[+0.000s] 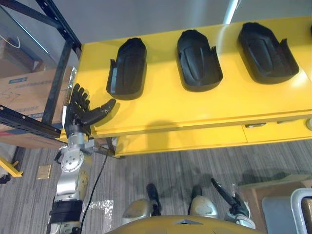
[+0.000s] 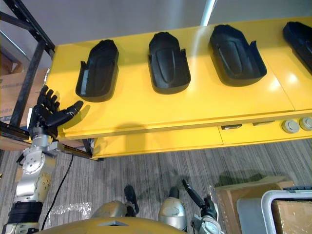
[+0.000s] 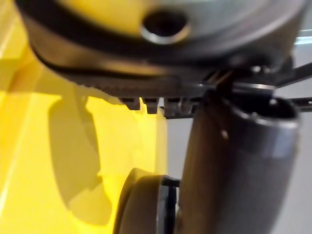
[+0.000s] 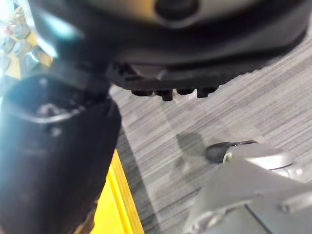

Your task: Walk over and take three plastic housings, then place them on the shelf

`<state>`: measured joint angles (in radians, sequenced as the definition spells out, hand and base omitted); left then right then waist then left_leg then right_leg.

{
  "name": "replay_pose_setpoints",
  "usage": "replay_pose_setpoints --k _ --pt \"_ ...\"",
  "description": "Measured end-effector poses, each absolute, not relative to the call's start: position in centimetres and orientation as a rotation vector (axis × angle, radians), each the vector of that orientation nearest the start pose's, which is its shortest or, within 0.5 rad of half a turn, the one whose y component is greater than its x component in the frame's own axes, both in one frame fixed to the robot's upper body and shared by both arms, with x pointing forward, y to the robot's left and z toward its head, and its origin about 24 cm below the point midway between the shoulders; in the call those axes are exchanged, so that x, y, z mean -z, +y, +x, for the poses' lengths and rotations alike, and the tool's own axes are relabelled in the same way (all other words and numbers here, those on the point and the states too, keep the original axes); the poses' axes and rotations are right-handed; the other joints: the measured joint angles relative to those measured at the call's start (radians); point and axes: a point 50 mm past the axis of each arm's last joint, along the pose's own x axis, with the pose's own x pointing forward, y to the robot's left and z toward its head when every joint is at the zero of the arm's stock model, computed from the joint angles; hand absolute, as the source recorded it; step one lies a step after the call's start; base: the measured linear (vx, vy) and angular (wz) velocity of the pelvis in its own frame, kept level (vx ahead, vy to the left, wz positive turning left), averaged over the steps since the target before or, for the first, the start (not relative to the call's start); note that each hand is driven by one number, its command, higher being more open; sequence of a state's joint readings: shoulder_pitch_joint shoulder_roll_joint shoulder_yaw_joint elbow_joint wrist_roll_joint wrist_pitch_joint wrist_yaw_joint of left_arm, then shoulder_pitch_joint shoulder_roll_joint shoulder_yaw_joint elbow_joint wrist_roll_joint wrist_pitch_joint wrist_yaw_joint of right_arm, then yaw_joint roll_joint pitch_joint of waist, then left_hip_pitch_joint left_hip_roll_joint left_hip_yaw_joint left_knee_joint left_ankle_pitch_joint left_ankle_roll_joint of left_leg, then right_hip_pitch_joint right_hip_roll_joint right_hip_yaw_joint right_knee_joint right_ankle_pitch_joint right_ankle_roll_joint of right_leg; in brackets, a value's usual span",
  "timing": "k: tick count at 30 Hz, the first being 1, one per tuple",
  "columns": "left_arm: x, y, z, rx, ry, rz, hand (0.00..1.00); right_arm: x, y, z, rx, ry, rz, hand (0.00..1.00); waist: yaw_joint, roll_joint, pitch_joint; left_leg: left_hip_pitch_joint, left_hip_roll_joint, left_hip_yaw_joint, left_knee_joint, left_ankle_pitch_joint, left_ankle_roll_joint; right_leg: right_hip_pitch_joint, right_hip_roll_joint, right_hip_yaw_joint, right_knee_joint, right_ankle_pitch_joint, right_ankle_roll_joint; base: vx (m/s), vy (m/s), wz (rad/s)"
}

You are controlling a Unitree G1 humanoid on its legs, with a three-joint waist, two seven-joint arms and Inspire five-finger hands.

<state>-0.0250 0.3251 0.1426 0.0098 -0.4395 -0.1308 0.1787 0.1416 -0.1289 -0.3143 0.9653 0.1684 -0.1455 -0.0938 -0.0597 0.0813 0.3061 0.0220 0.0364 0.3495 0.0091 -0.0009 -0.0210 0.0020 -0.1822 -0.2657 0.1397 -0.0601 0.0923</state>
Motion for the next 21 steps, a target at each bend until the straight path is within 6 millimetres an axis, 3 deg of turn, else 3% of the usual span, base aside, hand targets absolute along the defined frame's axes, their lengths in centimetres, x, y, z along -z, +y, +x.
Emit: replay_pose_setpoints --k 7,21 --pt "-9.3 25.5 26.1 -0.289 -0.251 -0.152 1.00 14.0 -26.4 8.8 0.593 0.892 0.080 1.00 -0.001 0.009 0.058 -0.056 0.008 -0.001 0.073 -0.015 -0.001 -0.093 -0.021 0.019 0.146 -0.059 -0.007 -0.07 -0.032 -0.01" --pt "-9.8 25.6 26.1 -0.168 -0.282 -0.192 1.00 13.4 -26.6 9.6 0.589 0.839 0.075 1.00 0.005 0.011 0.087 -0.084 0.017 0.011 0.152 -0.055 0.004 -0.124 -0.033 0.043 0.211 -0.083 -0.011 -0.01 -0.003 -0.02"
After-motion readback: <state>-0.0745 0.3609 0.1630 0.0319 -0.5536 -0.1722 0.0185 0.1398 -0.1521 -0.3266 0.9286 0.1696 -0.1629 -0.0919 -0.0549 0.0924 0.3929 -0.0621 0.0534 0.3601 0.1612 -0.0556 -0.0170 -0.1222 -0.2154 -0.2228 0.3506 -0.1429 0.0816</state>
